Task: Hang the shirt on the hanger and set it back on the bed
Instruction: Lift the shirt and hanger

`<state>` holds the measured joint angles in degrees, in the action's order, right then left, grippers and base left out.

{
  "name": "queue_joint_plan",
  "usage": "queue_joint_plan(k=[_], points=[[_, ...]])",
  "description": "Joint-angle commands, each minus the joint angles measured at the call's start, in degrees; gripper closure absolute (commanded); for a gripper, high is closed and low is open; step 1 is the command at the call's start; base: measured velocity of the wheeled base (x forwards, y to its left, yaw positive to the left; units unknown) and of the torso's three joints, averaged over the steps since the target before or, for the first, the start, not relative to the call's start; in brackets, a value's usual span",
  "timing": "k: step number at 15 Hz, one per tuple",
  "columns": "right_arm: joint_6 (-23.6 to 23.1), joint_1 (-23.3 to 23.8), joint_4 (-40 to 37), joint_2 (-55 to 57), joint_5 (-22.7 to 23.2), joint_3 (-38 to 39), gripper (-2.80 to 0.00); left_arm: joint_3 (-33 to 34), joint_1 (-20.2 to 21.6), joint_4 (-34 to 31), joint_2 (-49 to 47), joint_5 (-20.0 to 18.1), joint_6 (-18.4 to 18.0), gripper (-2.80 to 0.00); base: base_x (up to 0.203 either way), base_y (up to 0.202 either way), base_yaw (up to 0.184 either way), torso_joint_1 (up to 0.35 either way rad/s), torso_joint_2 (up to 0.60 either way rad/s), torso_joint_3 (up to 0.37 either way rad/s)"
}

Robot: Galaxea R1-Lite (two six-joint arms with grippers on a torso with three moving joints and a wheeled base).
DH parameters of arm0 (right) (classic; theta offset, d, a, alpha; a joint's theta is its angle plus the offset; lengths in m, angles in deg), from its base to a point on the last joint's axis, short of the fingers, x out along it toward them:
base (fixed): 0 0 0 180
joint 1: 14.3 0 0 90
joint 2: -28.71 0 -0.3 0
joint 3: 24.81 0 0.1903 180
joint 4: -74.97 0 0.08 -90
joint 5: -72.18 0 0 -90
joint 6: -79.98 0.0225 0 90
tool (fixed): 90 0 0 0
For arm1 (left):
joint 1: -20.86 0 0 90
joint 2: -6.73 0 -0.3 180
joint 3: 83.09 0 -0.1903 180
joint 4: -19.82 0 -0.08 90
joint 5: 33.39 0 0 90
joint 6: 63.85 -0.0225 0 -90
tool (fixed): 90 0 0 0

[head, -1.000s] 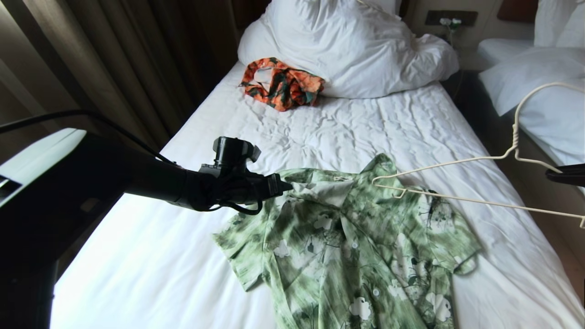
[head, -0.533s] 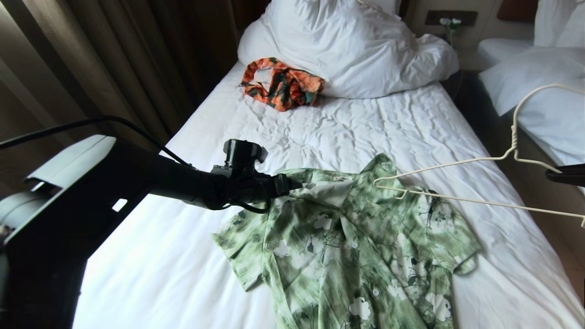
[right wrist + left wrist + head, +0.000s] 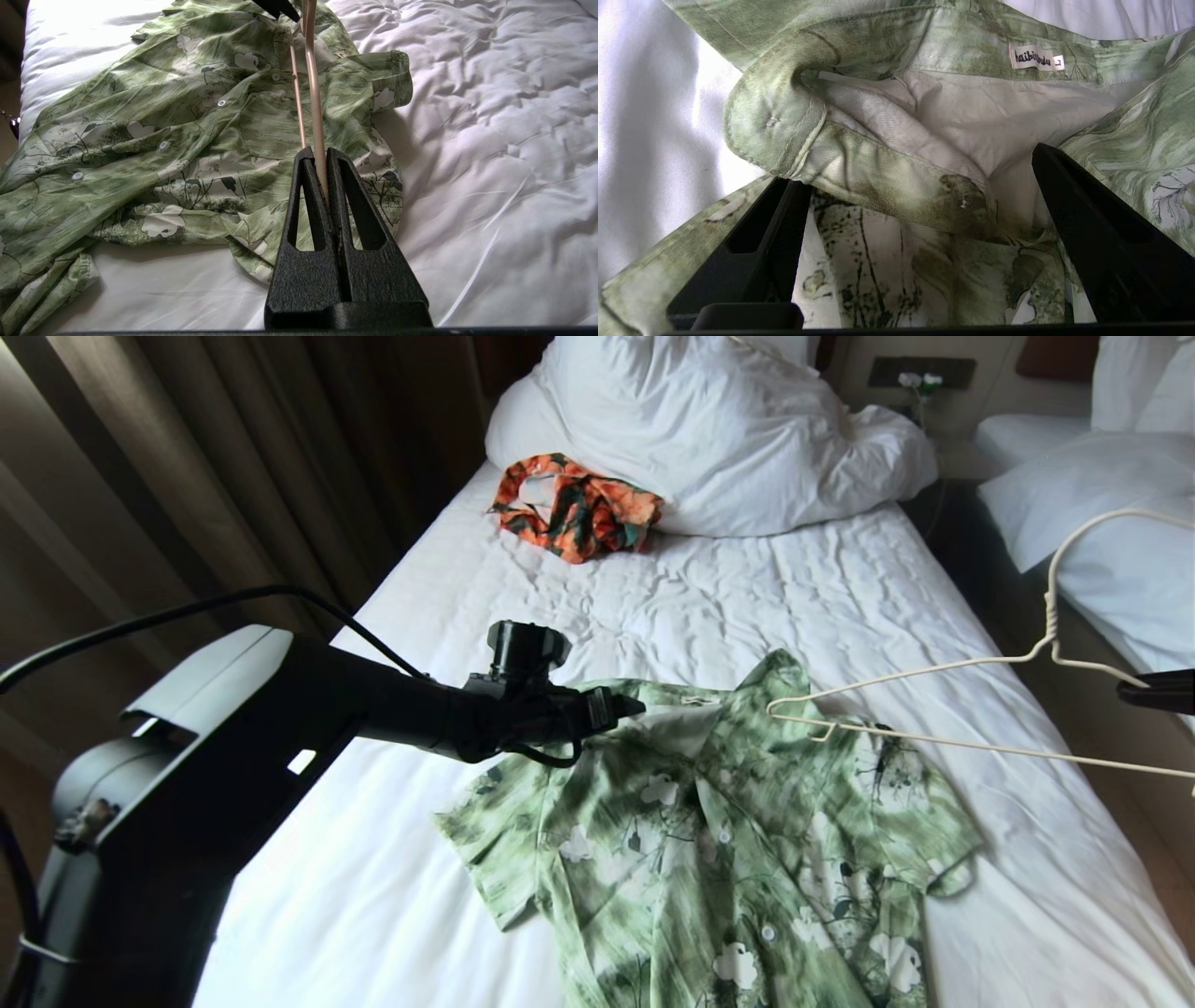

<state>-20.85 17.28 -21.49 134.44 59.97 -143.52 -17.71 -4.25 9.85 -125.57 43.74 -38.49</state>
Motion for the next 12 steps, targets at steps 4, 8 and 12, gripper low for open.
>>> queue_joint_plan(k=[4, 8, 12], points=[[-0.51, 0.05, -0.39, -0.17, 0.35, -0.38, 0.0, -2.97, -0.38, 0.35, -2.65, 0.83, 0.17, -2.8, 0.0, 0.0, 0.0, 0.0, 0.0, 0.0], [-0.16, 0.05, -0.39, -0.08, 0.35, -0.72, 0.0, -3.9, -0.3, 0.62, -2.78, 0.92, 0.13, 0.0, 0.0, 0.0, 0.0, 0.0, 0.0, 0.0], [-0.16, -0.52, -0.3, 0.56, 0.35, -0.81, 0.0, -4.38, 0.23, 0.93, -2.96, 1.36, 0.04, 0.0, 0.0, 0.0, 0.0, 0.0, 0.0, 0.0]])
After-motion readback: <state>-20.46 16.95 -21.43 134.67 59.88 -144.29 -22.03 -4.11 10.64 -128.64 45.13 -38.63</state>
